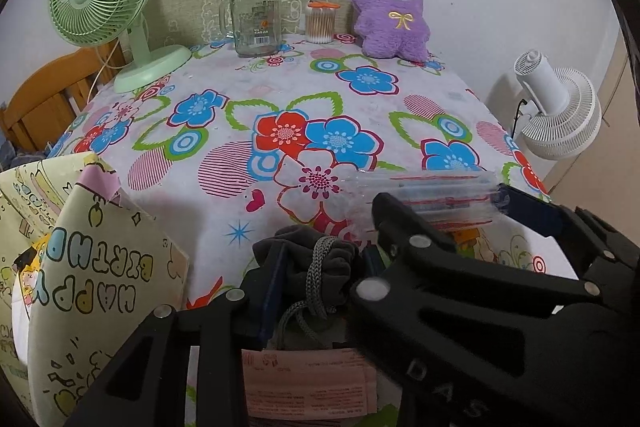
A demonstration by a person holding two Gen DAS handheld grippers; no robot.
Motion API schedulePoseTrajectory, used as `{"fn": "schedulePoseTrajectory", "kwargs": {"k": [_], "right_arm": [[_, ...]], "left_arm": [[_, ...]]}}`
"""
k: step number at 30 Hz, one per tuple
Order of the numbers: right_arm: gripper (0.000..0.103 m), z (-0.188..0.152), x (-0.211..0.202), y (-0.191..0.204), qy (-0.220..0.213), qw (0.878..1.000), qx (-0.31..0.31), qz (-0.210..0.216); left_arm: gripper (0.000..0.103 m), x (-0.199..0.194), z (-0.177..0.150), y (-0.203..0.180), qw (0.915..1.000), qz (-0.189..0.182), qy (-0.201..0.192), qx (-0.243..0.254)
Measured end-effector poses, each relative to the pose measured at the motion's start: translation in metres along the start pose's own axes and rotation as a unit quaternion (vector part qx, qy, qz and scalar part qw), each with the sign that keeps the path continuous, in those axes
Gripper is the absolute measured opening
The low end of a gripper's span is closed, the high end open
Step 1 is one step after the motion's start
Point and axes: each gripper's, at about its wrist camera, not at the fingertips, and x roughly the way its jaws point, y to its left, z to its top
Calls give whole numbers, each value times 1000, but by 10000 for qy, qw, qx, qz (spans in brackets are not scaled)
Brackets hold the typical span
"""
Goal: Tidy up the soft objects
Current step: 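Grasp the grey drawstring pouch with the left tool while the right tool grasps the clear straw bag, then lift the grey pouch with the left tool while the right tool carries the clear bag to the box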
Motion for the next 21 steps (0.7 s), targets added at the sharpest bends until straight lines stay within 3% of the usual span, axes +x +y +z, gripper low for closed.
{"fn": "schedulePoseTrajectory", "kwargs": {"k": [2,6,8,14,21], "right_arm": [[67,0,1,-1,60,10000,8,-42],[49,-2,0,-2,72,9999,-5,-109],[22,-2,0,-1,110,9999,-70,-106],[6,-8,-5,-1,159,9998,-47,94],[5,-11,-19,2,56,9999,-42,115]], "left_arm": [[38,0,0,0,10000,9,-6,7],[38,1,-1,0,10000,19,-22,42],[38,0,-1,-1,10000,32,-28,68],[37,-3,-5,-3,9999,61,-45,129],[35,-10,-8,-5,9998,-29,-56,164]]}}
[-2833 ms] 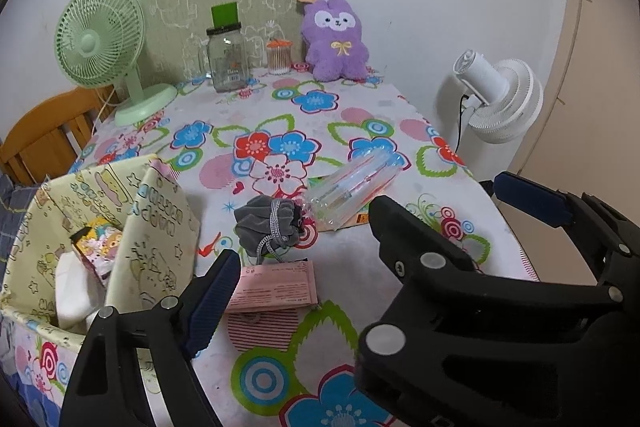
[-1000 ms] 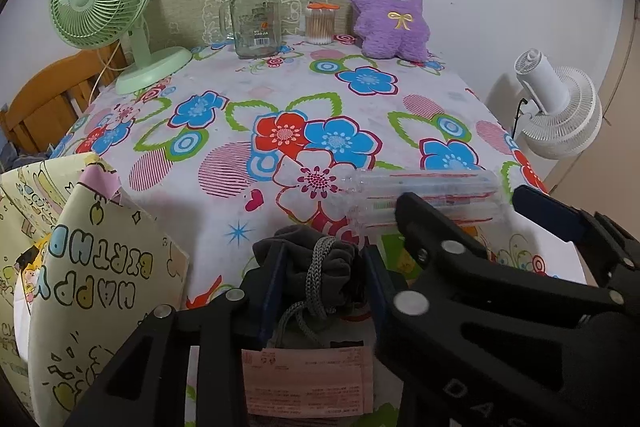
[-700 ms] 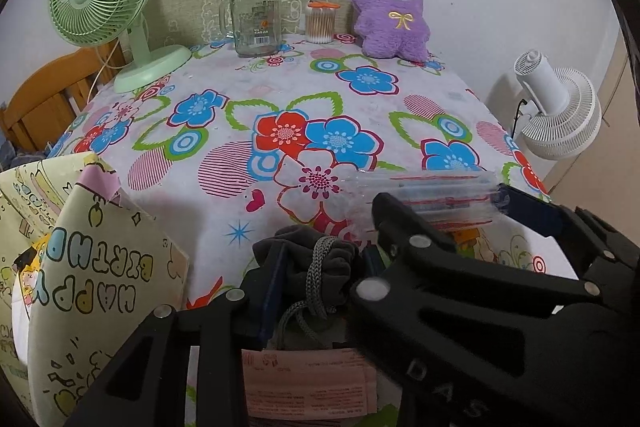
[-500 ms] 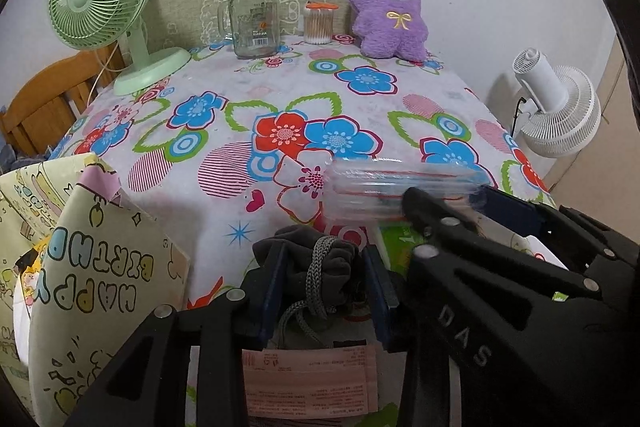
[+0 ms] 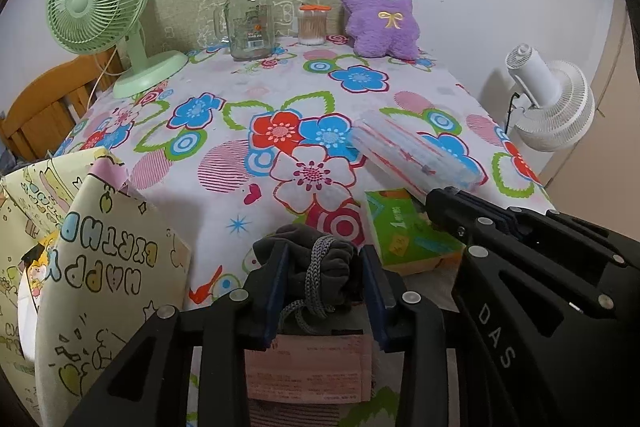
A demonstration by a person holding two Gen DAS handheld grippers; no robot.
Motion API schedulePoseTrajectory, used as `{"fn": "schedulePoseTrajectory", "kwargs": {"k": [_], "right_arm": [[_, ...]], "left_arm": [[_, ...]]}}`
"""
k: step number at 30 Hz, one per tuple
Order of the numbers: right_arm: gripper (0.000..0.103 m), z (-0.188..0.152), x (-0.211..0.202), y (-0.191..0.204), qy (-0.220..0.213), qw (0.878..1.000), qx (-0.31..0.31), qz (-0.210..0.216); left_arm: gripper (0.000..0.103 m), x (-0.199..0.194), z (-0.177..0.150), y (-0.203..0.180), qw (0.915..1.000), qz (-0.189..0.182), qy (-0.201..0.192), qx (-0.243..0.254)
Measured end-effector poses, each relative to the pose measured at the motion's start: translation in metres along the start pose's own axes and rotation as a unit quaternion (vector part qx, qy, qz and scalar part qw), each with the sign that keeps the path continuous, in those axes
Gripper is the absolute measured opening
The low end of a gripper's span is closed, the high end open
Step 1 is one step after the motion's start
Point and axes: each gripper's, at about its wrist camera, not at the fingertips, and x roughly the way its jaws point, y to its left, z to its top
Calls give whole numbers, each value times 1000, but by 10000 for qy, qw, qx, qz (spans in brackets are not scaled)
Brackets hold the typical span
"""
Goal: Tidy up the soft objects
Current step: 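Lift the grey pouch with the left tool while the right tool carries the clear bag to the box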
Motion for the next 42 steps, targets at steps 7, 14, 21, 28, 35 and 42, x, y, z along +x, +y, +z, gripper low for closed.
{"fn": "schedulePoseTrajectory", "kwargs": {"k": [7,14,21,28,35,42], "right_arm": [[5,-5,-19,1,-123,9999,65,-25],[5,-5,-40,4,-287,9995,91,-64],[5,-4,-64,7,-457,9988,101,-108],[5,-2,-93,12,-680,9975,88,-158],[5,1,-118,17,-804,9966,39,-168],[5,-1,-144,23,-949,9954,-27,-146]], "left_arm": [[33,-16,-3,-4,9999,-65,-132,88],[32,-36,-3,-6,9994,-107,-299,138],[32,-58,-2,-9,9986,-155,-470,194],[32,-83,1,-12,9968,-180,-722,275],[32,-108,3,-14,9952,-222,-882,362],[32,-133,1,-16,9931,-220,-1045,487]]}}
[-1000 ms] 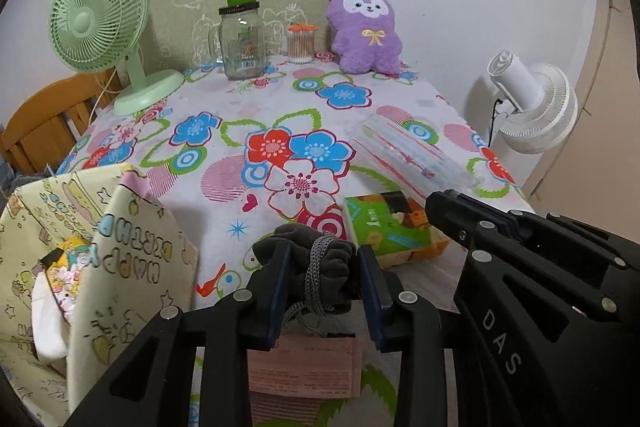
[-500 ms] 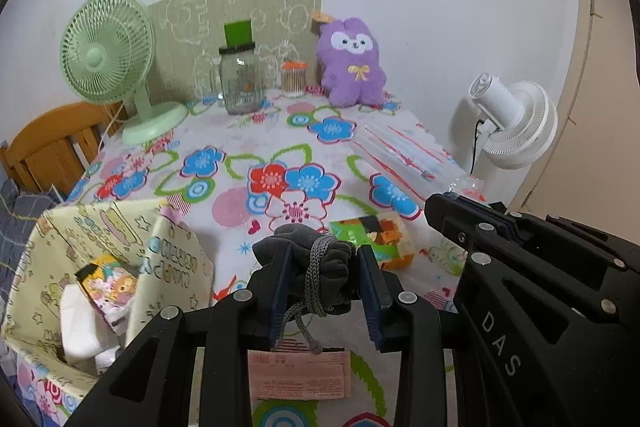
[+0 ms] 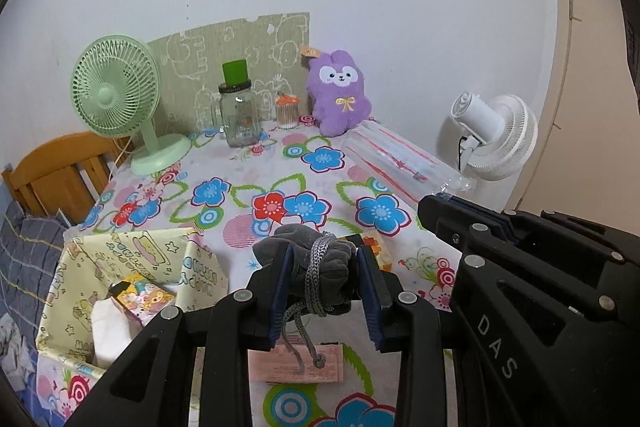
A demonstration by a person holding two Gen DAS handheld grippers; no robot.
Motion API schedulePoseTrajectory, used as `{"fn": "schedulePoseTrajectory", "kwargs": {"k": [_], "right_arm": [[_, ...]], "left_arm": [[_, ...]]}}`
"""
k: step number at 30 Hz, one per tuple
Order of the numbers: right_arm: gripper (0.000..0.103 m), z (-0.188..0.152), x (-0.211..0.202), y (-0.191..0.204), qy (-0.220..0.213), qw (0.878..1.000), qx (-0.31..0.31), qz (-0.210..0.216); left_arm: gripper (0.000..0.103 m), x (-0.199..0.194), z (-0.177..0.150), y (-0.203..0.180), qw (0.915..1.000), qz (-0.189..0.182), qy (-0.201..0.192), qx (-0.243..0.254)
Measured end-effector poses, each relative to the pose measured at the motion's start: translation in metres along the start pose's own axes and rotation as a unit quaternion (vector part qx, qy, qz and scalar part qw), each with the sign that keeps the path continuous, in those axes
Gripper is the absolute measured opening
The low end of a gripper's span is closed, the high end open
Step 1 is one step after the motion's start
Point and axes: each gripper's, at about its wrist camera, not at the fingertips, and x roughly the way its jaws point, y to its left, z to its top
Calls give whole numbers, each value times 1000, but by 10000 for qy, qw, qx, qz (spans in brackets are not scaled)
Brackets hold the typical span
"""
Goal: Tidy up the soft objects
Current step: 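Lift the grey pouch with the left tool while the right tool carries the clear bag to the box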
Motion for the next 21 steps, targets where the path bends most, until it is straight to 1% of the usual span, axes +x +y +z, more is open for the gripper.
{"fn": "schedulePoseTrajectory", "kwargs": {"k": [14,21], "right_arm": [[5,-5,-35,18,-134,9999,-75,22],[5,-8,-43,31,-159,9998,-123,54]], "left_arm": [[32,-33,-9,8,9999,-63,-126,2],[32,-46,-14,16,9998,3,-212,39]]}}
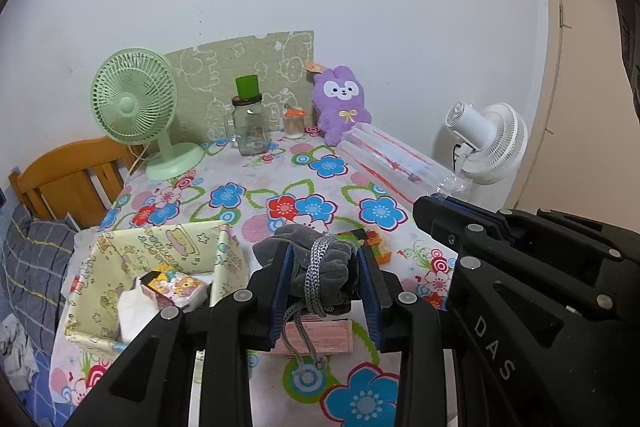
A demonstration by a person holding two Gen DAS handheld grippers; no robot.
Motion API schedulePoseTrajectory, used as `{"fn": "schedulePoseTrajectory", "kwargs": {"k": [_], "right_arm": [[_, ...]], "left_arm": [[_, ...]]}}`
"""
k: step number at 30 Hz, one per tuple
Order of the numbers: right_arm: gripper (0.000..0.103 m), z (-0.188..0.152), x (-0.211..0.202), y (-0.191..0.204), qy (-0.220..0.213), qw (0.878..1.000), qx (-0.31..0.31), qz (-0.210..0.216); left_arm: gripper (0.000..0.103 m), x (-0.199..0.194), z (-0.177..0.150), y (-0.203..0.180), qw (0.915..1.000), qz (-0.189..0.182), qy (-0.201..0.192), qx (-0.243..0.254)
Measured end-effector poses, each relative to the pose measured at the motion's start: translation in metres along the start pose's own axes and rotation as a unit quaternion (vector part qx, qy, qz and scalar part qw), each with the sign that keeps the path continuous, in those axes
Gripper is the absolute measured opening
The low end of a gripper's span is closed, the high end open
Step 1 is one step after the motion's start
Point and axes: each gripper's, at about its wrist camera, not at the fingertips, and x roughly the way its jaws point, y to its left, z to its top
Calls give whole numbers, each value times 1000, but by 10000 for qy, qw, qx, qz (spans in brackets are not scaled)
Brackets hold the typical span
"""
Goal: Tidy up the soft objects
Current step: 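Lift the grey pouch with the left tool while the right tool carries the clear bag to the box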
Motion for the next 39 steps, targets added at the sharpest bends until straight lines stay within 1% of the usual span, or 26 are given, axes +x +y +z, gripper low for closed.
{"fn": "schedulePoseTrajectory", "kwargs": {"k": [9,22,32,39], "right_arm": [[5,2,-3,23,-38,9999,-124,97],[5,9,0,65,-83,9986,-361,379],[5,15,9,95,-77,9967,-542,594],[5,16,22,115,19,9951,-682,722]], "left_arm": [[32,-12,-3,21,9999,79,-101,-36],[32,-20,-4,61,9992,290,-203,-183],[32,-19,-5,92,9983,465,-242,-240],[32,-12,-9,112,9976,585,-159,-320]]}}
